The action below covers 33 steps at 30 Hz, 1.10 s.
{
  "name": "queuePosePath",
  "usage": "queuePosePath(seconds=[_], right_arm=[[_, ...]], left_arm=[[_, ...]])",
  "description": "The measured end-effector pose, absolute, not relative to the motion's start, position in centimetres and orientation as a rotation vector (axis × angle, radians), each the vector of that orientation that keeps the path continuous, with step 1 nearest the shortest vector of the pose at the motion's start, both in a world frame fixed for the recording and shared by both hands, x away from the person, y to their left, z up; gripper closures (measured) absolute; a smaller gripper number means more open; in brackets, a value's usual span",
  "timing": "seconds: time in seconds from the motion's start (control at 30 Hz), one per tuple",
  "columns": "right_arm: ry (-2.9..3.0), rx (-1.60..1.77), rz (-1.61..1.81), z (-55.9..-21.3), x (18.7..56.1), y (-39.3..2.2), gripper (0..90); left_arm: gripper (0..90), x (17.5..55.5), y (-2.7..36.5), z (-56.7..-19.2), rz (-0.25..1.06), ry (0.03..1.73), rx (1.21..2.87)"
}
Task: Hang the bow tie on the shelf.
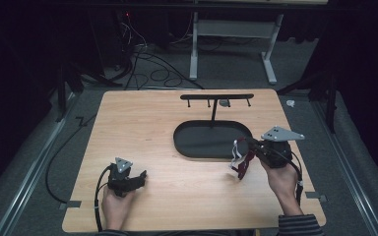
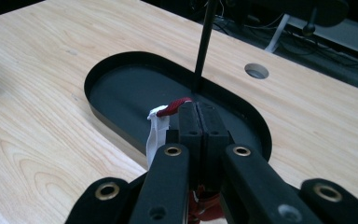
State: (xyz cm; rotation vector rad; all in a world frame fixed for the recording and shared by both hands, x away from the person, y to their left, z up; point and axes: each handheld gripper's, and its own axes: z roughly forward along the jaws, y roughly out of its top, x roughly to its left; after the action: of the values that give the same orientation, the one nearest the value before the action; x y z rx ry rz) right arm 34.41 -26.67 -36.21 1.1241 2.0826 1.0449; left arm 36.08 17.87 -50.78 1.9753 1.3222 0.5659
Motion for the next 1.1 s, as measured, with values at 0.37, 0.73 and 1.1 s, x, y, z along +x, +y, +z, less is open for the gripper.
queuePosePath(seconds=[0.37, 0.73, 1.1], right_arm=[[2.084, 1.113, 1.039, -35.3, 35.3, -26.1, 90.0], [2.073, 1.089, 1.060, -34.1, 36.4, -25.5, 90.0], [2.069, 1.086, 1.060, -33.6, 37.5, -25.2, 90.0]], left_arm=[[25.5, 36.1, 17.9, -50.8, 0.565, 1.322, 1.976], [25.6, 36.1, 17.9, -50.8, 0.564, 1.322, 1.975], [25.6, 36.1, 17.9, -50.8, 0.564, 1.322, 1.975]])
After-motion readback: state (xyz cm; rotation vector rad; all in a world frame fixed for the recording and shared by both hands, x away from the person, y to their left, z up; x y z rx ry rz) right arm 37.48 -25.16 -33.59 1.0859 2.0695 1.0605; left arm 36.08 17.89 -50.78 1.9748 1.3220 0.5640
